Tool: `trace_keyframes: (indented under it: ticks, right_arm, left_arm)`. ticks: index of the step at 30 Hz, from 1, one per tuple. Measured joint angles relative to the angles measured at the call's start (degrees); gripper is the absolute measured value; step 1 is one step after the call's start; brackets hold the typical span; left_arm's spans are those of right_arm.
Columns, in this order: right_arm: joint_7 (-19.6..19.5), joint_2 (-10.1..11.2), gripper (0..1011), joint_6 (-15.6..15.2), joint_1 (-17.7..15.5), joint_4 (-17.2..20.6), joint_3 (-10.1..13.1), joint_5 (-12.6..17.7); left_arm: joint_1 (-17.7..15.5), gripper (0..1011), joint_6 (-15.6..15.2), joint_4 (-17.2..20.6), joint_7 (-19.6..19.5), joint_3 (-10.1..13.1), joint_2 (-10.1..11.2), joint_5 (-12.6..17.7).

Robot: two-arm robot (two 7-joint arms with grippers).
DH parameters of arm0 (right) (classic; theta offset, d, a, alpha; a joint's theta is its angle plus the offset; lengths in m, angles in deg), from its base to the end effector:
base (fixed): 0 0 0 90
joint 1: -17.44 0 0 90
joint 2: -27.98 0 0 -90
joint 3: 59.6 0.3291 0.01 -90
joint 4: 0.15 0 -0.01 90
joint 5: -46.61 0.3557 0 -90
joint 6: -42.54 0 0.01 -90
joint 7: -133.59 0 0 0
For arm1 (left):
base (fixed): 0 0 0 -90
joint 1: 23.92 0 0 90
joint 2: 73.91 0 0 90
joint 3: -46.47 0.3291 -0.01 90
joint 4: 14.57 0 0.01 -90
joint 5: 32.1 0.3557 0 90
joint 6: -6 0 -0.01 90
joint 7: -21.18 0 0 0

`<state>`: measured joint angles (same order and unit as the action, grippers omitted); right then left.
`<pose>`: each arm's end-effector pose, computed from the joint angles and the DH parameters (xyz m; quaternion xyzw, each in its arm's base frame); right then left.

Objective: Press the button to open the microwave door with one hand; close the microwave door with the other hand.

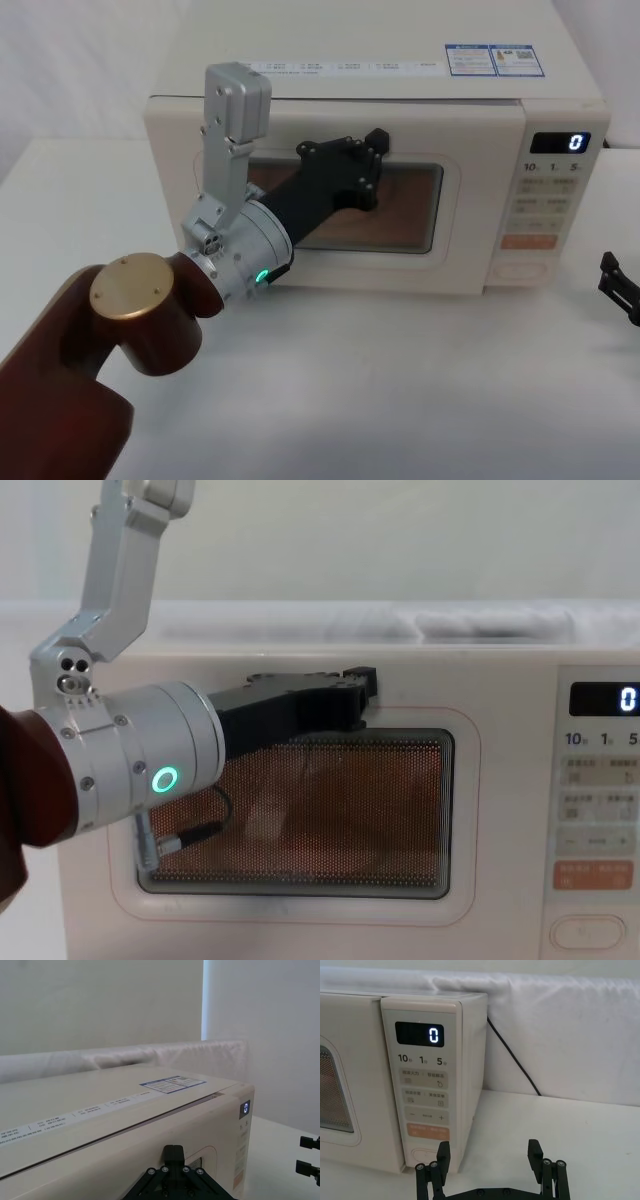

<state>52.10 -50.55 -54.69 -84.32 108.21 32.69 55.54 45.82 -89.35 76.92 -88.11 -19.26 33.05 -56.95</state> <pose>0.3084 -0.0586 -0.2862 -0.0216 -0.0127 -0.6450 0.7638 0.4463 -0.0517 -0.2203 -0.0563 -0.0384 0.3918 0.9175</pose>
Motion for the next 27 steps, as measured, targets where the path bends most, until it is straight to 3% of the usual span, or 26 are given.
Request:
trace_keyframes:
  ticks: [27]
  right_arm:
    - [0.0,0.0,1002,0.0,0.0,0.0,0.0,0.0]
  left_arm:
    - [-0.1,0,-2.2,-0.6,1.7,-0.8,-1.3,1.0]
